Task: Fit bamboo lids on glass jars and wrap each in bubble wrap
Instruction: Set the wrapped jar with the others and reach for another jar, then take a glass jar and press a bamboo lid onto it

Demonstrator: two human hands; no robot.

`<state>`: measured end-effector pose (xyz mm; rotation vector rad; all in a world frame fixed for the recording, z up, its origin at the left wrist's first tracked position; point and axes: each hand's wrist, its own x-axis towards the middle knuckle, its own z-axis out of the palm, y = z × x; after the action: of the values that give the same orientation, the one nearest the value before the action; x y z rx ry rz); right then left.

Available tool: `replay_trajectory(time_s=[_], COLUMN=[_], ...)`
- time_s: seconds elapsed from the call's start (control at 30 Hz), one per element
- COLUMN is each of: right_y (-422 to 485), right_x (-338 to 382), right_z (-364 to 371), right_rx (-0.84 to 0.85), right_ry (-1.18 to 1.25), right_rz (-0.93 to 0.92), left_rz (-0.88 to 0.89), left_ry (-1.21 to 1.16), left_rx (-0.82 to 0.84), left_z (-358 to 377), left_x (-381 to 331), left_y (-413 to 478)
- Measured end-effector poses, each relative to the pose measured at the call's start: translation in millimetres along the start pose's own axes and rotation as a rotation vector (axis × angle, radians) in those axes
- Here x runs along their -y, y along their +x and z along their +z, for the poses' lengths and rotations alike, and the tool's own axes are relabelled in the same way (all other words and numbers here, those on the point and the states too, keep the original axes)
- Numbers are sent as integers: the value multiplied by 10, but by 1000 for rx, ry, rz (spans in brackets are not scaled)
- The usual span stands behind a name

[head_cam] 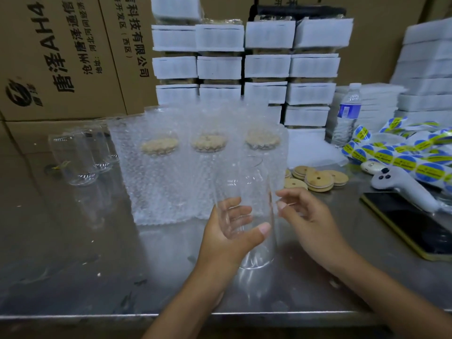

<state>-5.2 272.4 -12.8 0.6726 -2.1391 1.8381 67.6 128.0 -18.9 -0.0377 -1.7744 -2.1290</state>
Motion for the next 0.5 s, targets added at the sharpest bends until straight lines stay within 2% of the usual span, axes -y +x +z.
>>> replay_trajectory(time_s=[0.17, 0.27, 0.37, 0.5], right_y=[386, 653, 839, 955], right_x=[-259, -442, -561, -709], right_z=[-248, -504, -711, -777], right_rx=[-170, -245, -187, -45], right_ry=[-289, -634, -918, -1118], right_rz=[-3, 85, 165, 194], left_rz=[-15, -12, -11, 1], left_ry=[94, 129, 136, 137], left_rx=[48, 80, 86, 86], left_z=[-33, -34, -32, -36], left_x=[78, 97, 119, 142], left_y=[-18, -6, 7, 13])
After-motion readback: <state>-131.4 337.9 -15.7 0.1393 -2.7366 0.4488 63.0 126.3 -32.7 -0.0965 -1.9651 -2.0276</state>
